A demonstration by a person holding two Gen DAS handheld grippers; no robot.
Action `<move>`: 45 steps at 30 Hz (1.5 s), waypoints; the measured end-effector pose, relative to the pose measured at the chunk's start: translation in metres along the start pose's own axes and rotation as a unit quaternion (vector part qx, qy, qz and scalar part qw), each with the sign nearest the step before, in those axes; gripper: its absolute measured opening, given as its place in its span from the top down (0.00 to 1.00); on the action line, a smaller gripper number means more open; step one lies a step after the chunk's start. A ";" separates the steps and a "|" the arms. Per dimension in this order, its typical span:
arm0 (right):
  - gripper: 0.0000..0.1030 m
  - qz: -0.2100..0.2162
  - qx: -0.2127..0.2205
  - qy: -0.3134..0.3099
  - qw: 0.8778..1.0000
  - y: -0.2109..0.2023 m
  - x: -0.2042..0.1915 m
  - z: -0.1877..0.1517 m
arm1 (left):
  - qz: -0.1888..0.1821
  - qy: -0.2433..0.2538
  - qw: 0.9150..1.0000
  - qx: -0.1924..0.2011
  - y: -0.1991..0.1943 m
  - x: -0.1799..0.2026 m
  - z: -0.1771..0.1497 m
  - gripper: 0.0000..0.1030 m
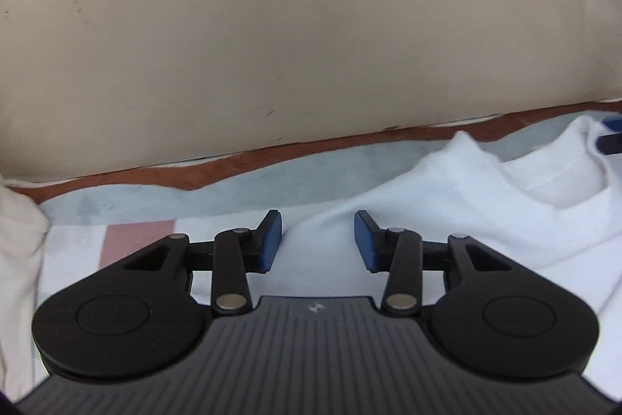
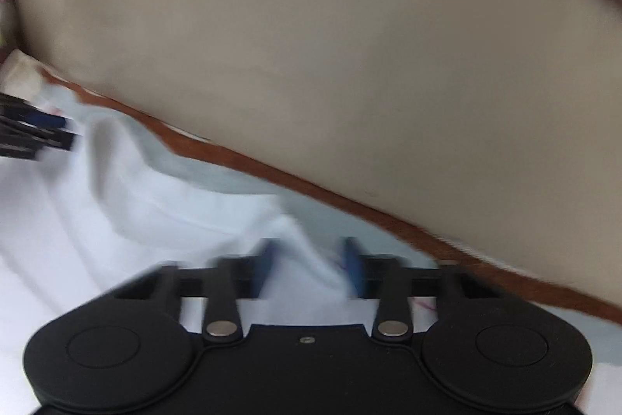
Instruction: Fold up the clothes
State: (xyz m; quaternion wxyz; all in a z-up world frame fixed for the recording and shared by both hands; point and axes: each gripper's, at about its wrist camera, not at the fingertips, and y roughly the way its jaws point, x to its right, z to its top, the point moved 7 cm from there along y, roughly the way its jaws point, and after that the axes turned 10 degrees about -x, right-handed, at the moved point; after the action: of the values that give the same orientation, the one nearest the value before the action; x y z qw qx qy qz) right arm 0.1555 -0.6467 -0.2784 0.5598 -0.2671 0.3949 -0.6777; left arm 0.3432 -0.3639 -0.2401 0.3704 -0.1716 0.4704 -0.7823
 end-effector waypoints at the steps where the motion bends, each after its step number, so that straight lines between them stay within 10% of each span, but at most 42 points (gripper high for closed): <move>1: 0.97 -0.006 0.017 -0.012 1.000 -0.005 -0.002 -0.001 | -0.008 0.006 1.000 0.002 0.000 0.003 0.000 0.60; 5: 0.98 -0.062 0.085 -0.034 0.994 -0.029 -0.001 0.001 | 0.045 0.017 0.999 0.007 0.006 0.012 0.008 0.60; 13: 0.94 -0.214 0.042 0.021 0.976 -0.026 0.009 -0.013 | 0.143 0.063 0.988 0.000 -0.017 0.025 0.011 0.70; 18: 0.64 -0.021 0.038 0.136 0.990 -0.116 -0.014 -0.055 | 0.126 0.126 0.983 -0.040 -0.067 0.040 -0.019 0.64; 24: 0.56 0.069 -0.071 0.093 0.991 -0.207 -0.067 -0.165 | 0.062 0.111 0.979 -0.158 -0.155 0.042 -0.122 0.64; 33: 0.48 0.180 -0.219 0.133 0.950 -0.258 -0.099 -0.302 | -0.026 0.093 0.984 -0.147 -0.244 0.049 -0.253 0.60; 45: 0.36 0.239 -0.379 0.189 0.874 -0.227 -0.146 -0.347 | -0.069 -0.080 0.974 -0.202 -0.257 0.006 -0.364 0.50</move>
State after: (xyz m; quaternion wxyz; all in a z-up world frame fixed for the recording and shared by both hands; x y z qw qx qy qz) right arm -0.2141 -0.4093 -0.2667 0.4753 -0.2228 0.7718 -0.3588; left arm 0.0074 -0.0744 -0.2000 0.3094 -0.3371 0.5747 -0.6785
